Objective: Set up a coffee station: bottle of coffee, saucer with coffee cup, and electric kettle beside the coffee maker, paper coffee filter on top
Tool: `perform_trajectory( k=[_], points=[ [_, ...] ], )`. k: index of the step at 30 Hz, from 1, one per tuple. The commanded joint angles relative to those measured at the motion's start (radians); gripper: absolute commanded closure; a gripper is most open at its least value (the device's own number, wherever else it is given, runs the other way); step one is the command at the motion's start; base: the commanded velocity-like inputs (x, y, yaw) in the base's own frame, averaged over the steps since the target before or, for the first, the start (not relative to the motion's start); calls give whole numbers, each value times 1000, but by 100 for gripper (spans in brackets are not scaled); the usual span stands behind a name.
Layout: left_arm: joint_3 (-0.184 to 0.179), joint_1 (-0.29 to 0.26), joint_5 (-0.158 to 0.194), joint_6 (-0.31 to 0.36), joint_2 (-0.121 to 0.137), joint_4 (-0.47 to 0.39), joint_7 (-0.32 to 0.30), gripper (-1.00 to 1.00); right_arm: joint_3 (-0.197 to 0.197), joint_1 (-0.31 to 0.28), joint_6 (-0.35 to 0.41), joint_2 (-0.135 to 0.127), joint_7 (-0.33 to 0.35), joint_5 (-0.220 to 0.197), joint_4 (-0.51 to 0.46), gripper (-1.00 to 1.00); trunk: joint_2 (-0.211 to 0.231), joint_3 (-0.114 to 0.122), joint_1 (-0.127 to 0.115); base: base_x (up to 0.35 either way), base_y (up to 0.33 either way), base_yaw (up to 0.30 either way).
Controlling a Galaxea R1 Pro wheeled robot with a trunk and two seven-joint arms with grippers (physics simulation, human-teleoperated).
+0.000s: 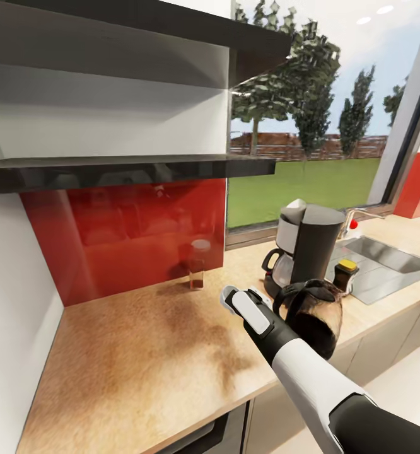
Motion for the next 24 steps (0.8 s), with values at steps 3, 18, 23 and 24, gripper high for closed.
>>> perform_trajectory(
  k=[3,18,23,24],
  points=[
    [-8,0,10,-5,0,2,0,-100,1,-1,6,0,-3,0,-1,100,-1,-1,1,171,0,-107],
    [-8,0,10,-5,3,2,1,-100,1,-1,7,0,-1,0,-1,100,-1,-1,1,18,0,-59],
    [-8,0,10,-5,3,2,1,-100,1,-1,7,0,-1,0,-1,100,-1,-1,1,0,0,0],
    [-8,0,10,-5,4,2,1,-100,1,-1,7,0,-1,0,-1,100,-1,-1,1,0,0,0]
  ],
)
